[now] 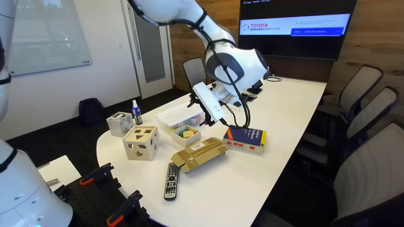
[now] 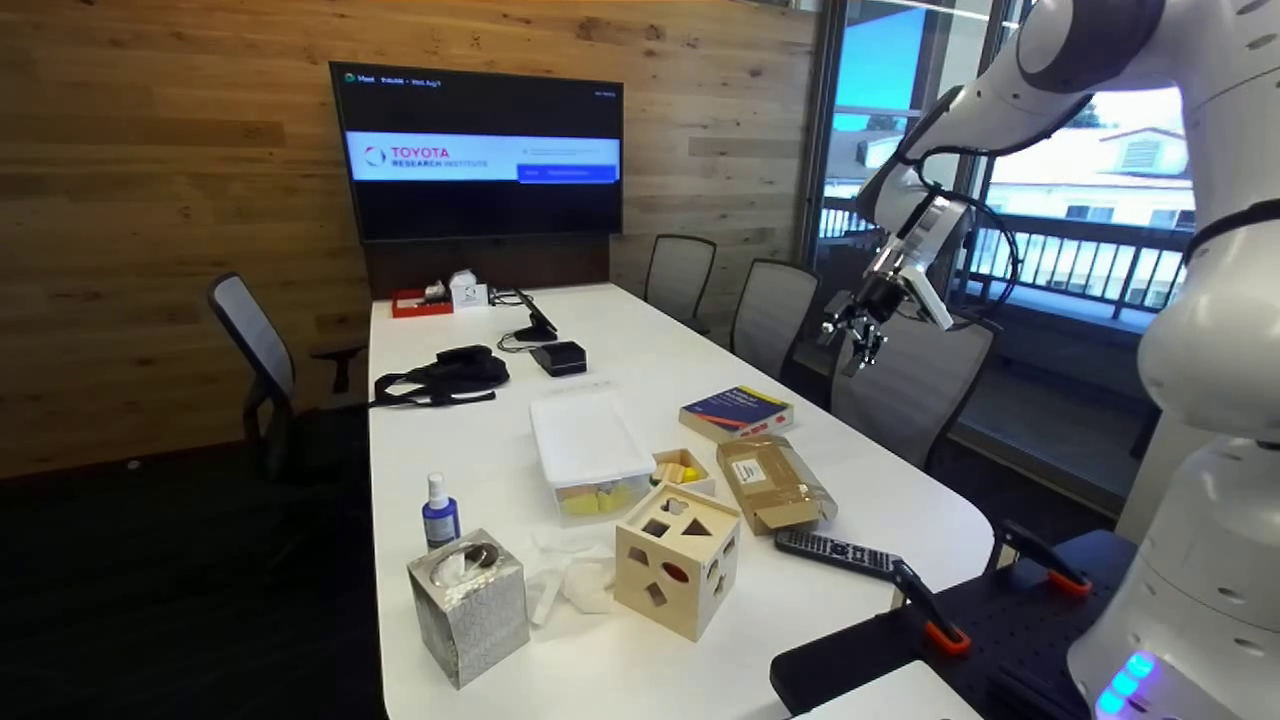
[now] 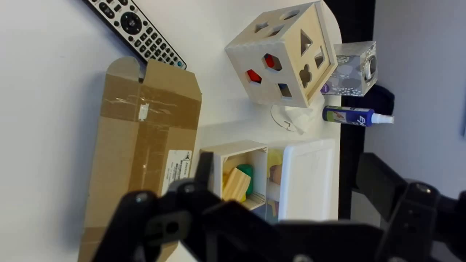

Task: Fully open the small box

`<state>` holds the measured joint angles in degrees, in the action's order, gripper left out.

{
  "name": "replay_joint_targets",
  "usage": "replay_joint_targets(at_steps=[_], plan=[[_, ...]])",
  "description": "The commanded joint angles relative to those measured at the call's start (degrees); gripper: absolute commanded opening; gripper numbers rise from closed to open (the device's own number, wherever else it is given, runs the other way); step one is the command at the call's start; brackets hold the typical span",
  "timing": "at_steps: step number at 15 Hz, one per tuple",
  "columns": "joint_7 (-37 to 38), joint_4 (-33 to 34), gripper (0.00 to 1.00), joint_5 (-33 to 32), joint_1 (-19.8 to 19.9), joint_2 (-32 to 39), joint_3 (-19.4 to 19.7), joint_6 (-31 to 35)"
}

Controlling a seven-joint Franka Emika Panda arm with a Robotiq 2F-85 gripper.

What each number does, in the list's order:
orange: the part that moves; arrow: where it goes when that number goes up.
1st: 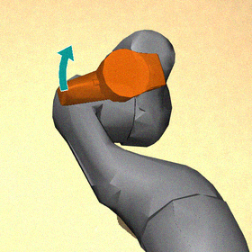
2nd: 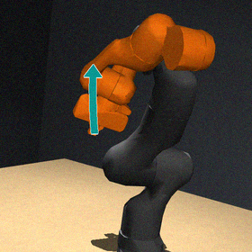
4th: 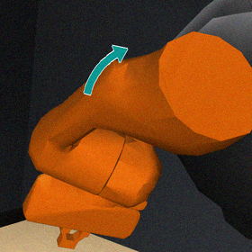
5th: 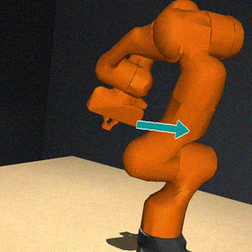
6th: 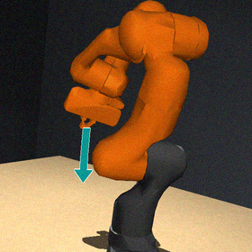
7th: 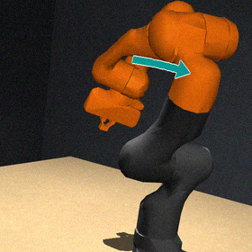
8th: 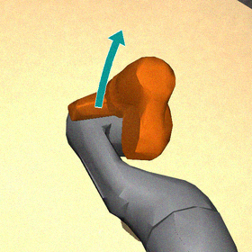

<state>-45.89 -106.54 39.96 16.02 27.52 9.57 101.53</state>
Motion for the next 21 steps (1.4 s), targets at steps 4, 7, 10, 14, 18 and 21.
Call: replay_joint_targets(at_steps=[4,7,10,14,18,21], plan=[[0.6,9.3,1.00,7.9,6.3,14.3,-4.2,1.1],[1.5,12.6,1.00,9.7,6.8,19.6,-4.8,2.6],[2.5,15.5,1.00,10.9,6.8,24.4,-5.4,4.5],[5.2,19.0,1.00,11.4,6.7,29.9,-6.2,8.0],[9.1,22.3,1.00,10.7,7.0,34.5,-6.9,10.1],[11.7,24.6,1.00,10.2,7.3,37.2,-7.1,10.5]])
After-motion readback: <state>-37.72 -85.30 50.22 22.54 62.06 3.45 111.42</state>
